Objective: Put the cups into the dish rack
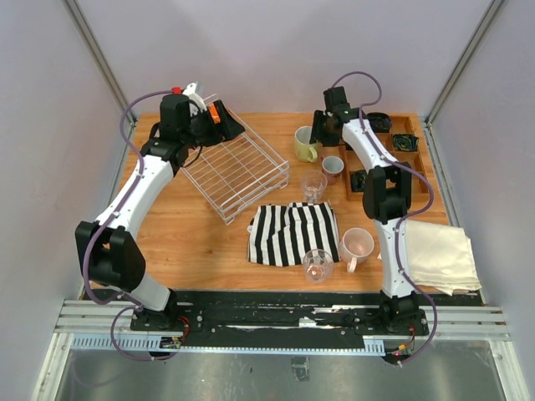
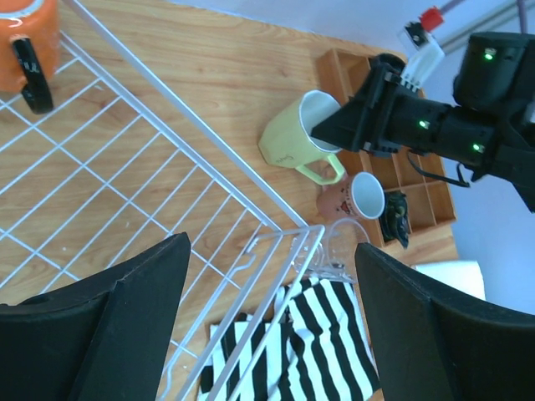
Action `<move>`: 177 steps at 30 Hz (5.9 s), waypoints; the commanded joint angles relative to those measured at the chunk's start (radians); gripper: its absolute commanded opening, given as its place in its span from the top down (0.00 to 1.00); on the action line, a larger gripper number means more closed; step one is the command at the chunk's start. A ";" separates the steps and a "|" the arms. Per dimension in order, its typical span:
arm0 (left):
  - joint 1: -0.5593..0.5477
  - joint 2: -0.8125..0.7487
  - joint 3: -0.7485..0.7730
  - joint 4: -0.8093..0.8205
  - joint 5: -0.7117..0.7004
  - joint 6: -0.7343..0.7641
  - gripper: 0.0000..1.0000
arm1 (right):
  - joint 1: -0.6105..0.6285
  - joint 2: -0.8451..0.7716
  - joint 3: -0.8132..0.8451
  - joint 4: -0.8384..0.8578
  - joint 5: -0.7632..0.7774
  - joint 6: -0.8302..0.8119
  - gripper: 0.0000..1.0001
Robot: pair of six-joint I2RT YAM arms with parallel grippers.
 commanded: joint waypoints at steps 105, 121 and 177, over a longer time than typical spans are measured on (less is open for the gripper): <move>-0.217 0.219 -0.115 1.325 0.521 -0.810 0.71 | 0.110 -0.589 -0.943 1.349 -0.625 1.018 0.99; -0.196 0.133 -0.176 1.154 0.400 -0.642 1.00 | 0.101 -0.619 -0.971 1.289 -0.634 0.950 0.62; 0.082 0.495 0.430 -0.293 -0.597 0.146 0.99 | -0.179 -0.845 -1.155 0.887 -0.671 0.592 0.47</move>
